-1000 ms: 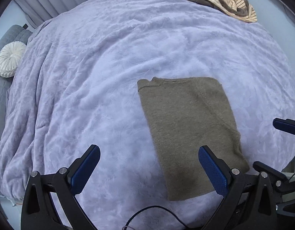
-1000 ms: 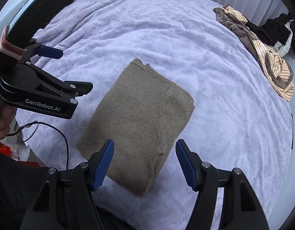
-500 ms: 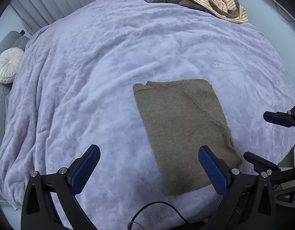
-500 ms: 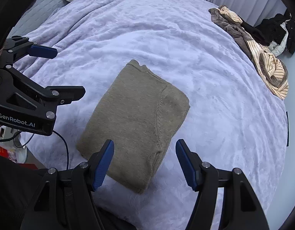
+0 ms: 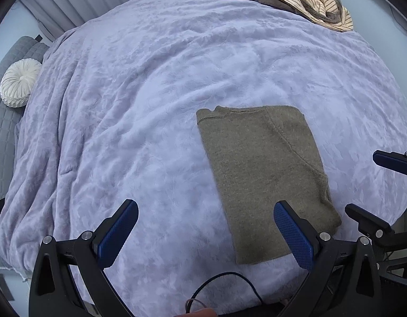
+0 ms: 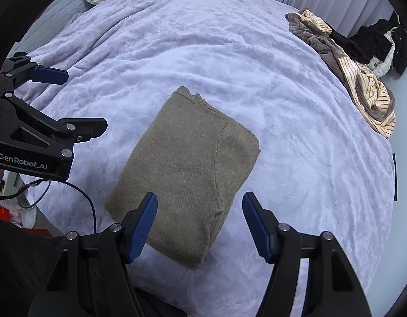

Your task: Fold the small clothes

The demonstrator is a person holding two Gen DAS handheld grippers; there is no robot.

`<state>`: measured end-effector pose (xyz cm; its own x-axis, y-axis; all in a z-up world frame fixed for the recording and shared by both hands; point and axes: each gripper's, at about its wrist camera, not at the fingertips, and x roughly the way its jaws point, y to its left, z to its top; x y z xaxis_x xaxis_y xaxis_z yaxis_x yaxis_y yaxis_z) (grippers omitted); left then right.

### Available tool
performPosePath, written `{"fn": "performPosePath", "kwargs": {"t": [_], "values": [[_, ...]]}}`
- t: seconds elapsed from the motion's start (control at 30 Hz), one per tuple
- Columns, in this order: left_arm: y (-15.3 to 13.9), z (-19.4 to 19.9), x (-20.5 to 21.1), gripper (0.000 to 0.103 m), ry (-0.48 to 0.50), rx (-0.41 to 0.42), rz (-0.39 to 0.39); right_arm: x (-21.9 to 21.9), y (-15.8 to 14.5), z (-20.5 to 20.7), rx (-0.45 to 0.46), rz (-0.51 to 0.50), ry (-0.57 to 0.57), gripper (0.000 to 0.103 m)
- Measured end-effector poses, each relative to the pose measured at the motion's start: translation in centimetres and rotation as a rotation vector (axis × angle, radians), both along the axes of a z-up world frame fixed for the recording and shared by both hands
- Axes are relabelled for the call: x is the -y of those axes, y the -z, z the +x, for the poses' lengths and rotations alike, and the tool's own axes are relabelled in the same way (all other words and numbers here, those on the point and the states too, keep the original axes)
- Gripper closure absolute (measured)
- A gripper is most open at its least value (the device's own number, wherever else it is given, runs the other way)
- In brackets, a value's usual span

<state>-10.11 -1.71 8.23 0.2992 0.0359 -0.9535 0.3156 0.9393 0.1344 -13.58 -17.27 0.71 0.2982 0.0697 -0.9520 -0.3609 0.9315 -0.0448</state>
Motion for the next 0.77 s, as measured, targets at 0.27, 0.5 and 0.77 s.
{"fn": "performPosePath", "kwargs": {"t": [0.27,0.5,0.77], "values": [[0.12,-0.02,0.06,0.000,0.000,-0.007,-0.012,-0.10,0.02,0.02,0.000,0.000,0.004,0.033],[0.21,0.30,0.32,0.000,0.006,-0.017,-0.012,-0.09,0.08,0.19,0.001,0.001,0.001,0.033],[0.24,0.34,0.48,0.000,0.008,-0.024,-0.020,-0.25,0.11,0.60,0.002,0.002,-0.004,0.033]]}}
